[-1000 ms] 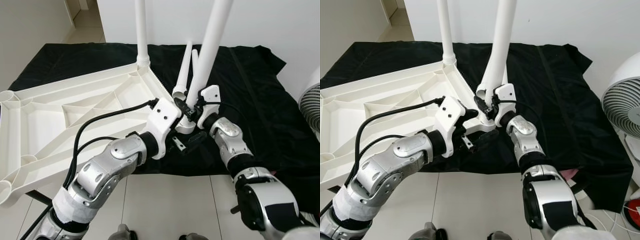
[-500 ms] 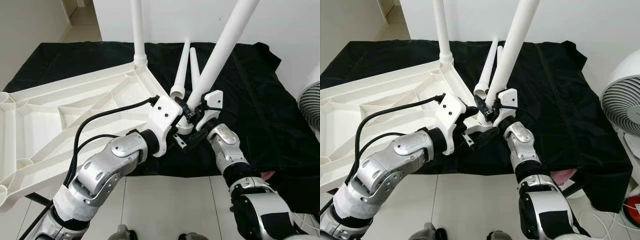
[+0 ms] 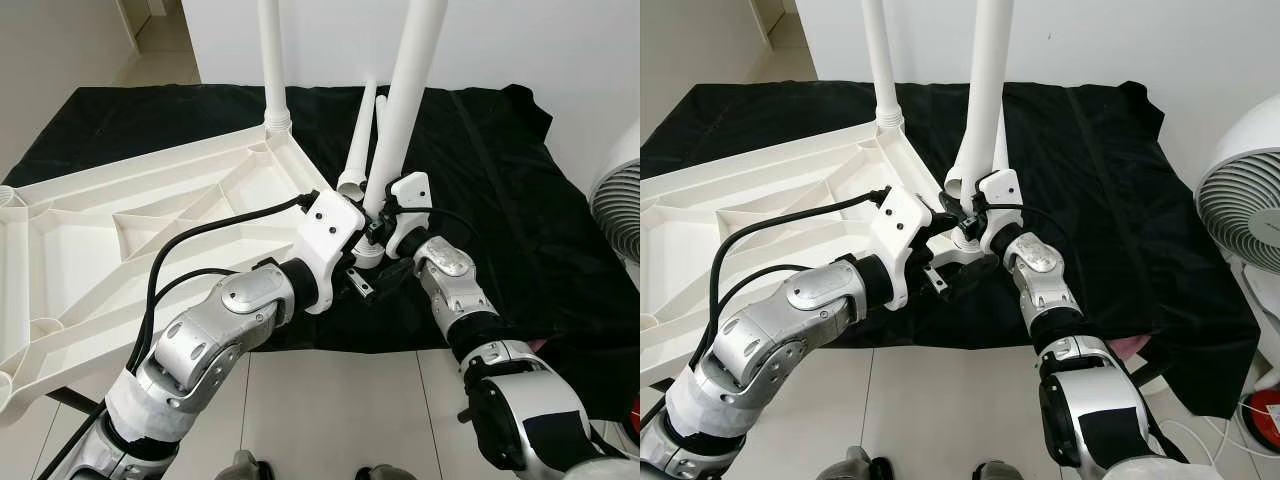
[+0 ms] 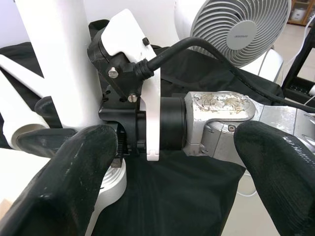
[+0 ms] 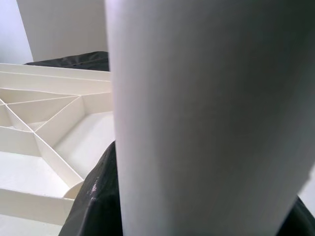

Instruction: Building children table

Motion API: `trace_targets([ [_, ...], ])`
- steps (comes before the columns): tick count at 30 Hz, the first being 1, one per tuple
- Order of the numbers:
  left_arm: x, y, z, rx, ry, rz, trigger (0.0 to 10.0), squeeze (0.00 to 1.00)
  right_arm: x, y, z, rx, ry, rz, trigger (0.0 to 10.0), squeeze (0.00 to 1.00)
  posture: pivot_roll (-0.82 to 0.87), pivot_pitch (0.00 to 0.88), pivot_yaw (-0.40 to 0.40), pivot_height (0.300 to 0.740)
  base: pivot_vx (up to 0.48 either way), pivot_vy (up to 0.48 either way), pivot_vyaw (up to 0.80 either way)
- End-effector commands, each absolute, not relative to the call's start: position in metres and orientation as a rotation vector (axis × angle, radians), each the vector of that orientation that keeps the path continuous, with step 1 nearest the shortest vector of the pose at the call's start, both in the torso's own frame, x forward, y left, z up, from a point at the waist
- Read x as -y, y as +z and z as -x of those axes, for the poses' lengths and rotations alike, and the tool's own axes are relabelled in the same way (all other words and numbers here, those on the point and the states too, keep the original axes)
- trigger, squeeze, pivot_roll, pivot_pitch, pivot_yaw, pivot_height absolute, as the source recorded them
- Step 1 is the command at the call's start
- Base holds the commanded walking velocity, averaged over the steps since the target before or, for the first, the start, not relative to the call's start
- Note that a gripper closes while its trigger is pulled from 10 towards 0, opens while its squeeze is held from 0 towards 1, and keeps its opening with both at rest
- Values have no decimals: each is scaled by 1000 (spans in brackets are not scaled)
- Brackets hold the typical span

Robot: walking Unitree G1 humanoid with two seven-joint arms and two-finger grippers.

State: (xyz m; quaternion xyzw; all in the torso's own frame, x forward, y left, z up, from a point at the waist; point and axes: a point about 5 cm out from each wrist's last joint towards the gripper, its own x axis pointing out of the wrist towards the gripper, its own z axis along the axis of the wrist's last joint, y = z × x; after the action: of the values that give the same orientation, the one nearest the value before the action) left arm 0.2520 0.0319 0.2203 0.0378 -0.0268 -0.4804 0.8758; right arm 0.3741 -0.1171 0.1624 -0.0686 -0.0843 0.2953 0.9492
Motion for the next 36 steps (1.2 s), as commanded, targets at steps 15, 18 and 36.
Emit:
trace_targets([
  [15, -29, 222, -247, 56, -1085, -86, 10000, 0, 121, 126, -369, 12, 339, 62, 10000, 0, -43, 82, 40, 740, 0, 0, 0],
  [18, -28, 222, -247, 57, -1090, -84, 10000, 0, 115, 129, -370, 20, 254, 33, 10000, 0, -44, 76, 36, 740, 0, 0, 0],
  [36, -23, 221, -246, 63, -1091, -75, 10000, 0, 91, 129, -360, 45, 70, 44, 10000, 0, -40, 53, 6, 740, 0, 0, 0],
])
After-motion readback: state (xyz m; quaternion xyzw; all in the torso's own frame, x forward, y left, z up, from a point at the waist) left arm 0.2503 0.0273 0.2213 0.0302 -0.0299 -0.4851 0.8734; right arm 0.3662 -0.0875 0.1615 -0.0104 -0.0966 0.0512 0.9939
